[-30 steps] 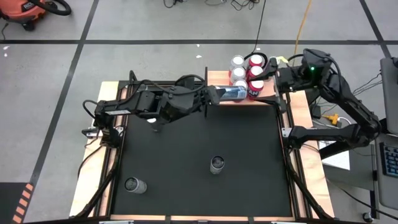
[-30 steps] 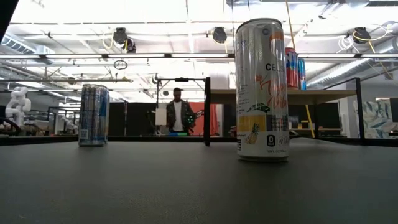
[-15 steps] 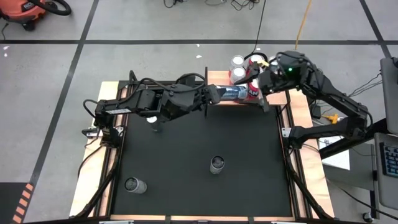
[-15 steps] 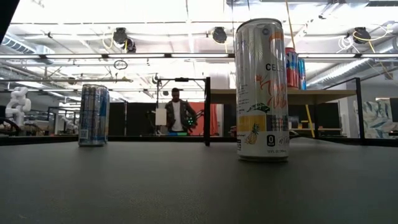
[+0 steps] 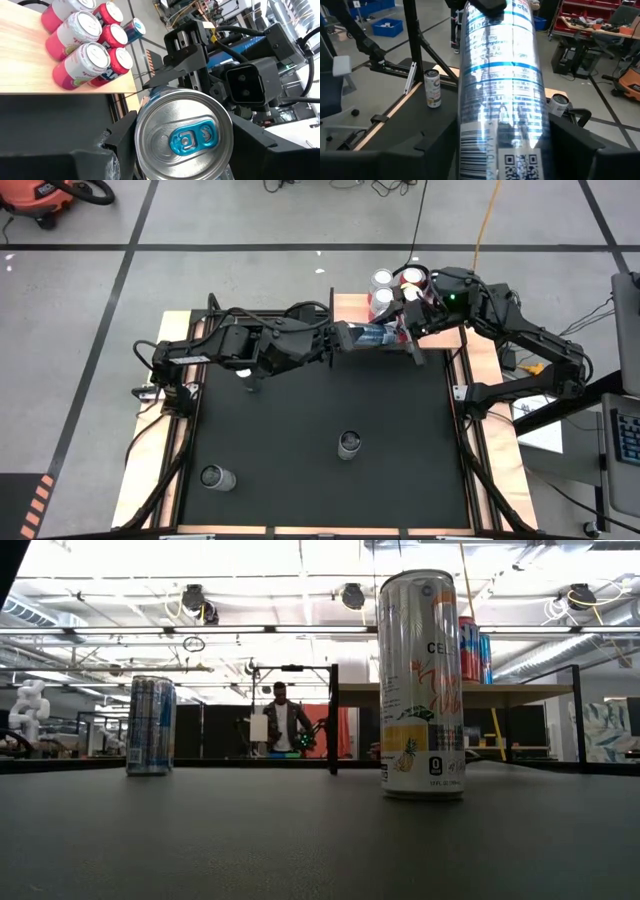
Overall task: Place canned beverage on shelf
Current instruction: Put the bottom blue soda can on the shelf aligned with the other blue soda can
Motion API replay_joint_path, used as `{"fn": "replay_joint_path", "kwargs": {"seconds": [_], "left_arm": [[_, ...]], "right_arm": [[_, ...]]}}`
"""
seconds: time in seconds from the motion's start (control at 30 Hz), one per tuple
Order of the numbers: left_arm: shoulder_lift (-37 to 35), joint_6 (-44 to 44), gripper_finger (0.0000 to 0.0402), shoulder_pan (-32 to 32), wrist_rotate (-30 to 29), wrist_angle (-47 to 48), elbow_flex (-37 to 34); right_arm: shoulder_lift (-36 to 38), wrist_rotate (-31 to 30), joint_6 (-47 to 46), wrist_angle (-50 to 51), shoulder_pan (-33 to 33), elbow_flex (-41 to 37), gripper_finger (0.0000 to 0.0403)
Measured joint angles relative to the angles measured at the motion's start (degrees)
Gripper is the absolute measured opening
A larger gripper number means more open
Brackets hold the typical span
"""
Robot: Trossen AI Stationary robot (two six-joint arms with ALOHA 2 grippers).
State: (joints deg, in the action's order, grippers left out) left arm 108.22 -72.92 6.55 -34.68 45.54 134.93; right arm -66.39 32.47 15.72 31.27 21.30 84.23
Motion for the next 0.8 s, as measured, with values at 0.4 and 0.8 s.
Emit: {"fn": "replay_joint_path", "kwargs": {"seconds": [0.4,0.8], "left_arm": [[0.0,2.7,0.0262,0.0,-0.5,-0.2,0.0],[-0.4,18.5,0.0363,0.2,-5.1,-6.5,0.0]], "right_arm": [[0.2,0.2,-1.6,0.0,0.0,0.0,0.0214],[1.5,1.1,-10.9,0.8,0.0,0.0,0.0215]]}}
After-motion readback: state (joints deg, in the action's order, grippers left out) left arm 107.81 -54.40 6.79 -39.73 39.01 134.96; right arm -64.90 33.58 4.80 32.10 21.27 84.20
